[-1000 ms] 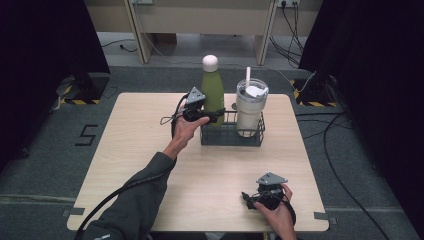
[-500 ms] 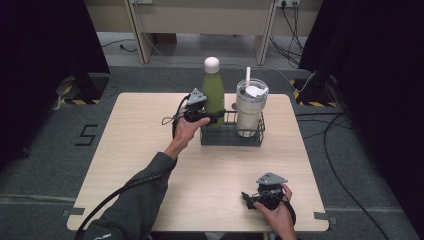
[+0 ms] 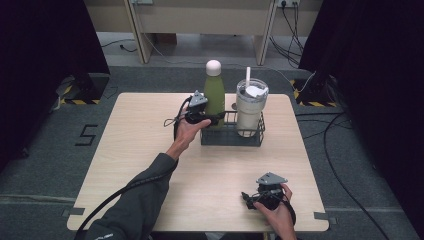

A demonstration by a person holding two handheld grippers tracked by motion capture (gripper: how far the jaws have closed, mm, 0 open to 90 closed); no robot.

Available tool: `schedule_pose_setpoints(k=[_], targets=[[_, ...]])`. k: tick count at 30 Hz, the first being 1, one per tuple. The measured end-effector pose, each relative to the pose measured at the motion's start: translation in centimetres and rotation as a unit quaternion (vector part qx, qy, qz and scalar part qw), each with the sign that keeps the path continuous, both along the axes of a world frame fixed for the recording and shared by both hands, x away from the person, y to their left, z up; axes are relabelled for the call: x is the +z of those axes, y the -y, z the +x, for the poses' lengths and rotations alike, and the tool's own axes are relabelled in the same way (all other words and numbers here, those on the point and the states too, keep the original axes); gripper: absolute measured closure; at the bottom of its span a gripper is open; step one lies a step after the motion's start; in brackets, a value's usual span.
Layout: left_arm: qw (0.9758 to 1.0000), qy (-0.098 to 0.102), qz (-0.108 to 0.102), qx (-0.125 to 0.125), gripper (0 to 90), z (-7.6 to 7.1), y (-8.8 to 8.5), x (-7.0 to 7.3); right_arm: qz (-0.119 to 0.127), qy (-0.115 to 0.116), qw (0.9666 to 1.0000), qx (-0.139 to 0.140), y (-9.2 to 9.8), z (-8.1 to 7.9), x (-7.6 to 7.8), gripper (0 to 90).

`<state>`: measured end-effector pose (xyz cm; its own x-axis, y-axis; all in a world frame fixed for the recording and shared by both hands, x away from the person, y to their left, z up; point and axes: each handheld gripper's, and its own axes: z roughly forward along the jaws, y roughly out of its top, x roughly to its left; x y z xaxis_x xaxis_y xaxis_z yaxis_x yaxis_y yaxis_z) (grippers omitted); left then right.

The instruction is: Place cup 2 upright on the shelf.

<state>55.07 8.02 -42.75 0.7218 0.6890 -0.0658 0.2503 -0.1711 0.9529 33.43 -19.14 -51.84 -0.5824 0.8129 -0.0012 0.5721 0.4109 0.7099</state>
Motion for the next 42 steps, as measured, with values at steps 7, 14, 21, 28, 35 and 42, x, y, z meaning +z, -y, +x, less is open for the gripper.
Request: schedule_pose_setpoints(k=[7,14,21,28,35,42], targets=[[1.0,-0.004,0.005,0.001,20.3,0.1,0.2,-0.6,-0.001,0.001,1.0,0.001,0.0,0.0,0.0,7.3],[0.9999,-0.008,0.009,0.005,20.2,0.3,0.2,-1.3,-0.002,0.002,1.0,0.003,0.0,0.0,0.0,7.3],[0.9997,-0.005,0.022,0.005,20.2,0.3,0.4,-1.7,-0.003,0.003,1.0,0.005,0.0,0.1,0.0,7.3],[0.9997,-0.005,0.025,0.006,20.2,0.2,0.5,-2.1,-0.003,0.004,1.0,0.006,0.0,0.1,0.0,7.3],[0.9997,-0.006,0.025,0.003,19.9,0.1,0.5,-2.2,-0.003,0.004,1.0,0.005,0.0,0.0,0.0,7.4],[0.9997,-0.006,0.022,0.001,19.0,0.2,0.4,-2.3,-0.003,0.004,1.0,0.005,0.0,0.1,0.0,7.4]])
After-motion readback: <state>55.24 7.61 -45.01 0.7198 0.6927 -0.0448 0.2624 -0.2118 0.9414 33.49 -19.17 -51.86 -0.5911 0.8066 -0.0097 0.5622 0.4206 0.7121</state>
